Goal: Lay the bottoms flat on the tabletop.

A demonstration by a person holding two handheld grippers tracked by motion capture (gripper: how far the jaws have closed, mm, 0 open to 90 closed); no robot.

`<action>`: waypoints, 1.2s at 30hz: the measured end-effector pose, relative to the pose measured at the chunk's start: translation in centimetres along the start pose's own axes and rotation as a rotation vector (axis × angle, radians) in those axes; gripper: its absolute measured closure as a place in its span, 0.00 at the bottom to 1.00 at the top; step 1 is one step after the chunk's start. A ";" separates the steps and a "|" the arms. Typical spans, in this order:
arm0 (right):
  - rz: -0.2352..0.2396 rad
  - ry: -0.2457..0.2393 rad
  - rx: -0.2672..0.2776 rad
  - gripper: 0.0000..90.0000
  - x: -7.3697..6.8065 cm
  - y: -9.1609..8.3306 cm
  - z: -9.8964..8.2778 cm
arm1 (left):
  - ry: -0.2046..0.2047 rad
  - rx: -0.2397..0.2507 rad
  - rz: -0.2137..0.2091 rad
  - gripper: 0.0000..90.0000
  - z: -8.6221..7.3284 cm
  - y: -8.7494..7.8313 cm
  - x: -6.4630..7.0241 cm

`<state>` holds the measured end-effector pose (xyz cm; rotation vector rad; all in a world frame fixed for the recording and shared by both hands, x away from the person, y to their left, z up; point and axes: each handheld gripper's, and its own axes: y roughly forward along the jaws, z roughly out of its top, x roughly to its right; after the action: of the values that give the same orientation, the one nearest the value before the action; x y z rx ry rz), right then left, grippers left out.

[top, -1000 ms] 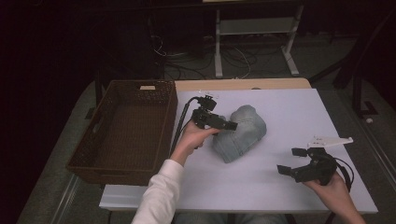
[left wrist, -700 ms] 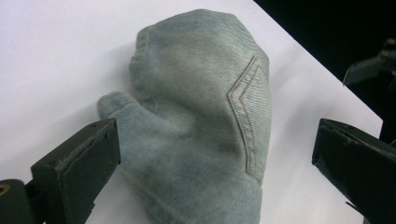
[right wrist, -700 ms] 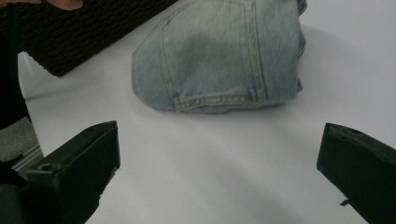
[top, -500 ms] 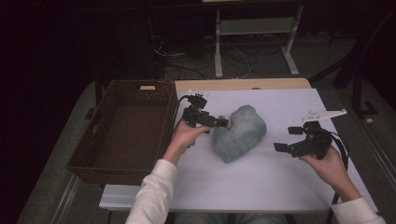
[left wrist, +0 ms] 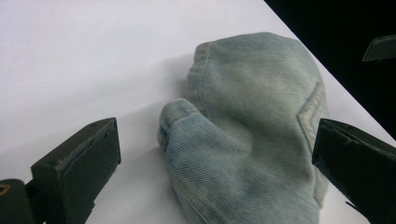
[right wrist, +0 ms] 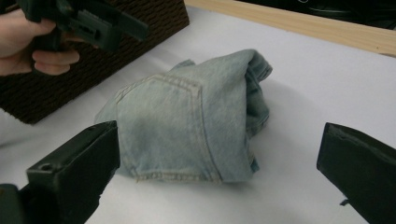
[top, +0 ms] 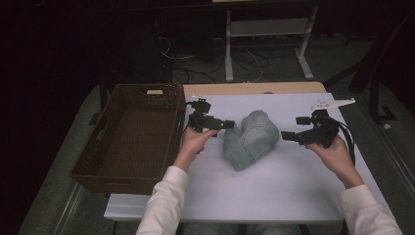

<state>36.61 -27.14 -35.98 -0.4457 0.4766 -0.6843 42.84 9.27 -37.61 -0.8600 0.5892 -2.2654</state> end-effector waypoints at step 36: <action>0.118 0.082 -0.045 0.42 3.6 5.3 -0.4 | -0.171 -0.010 0.022 0.17 -1.7 5.6 -3.0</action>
<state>41.39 -26.02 -40.10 -0.4293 0.5921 -0.5807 45.68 7.75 -43.34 -1.0352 0.5301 -2.1437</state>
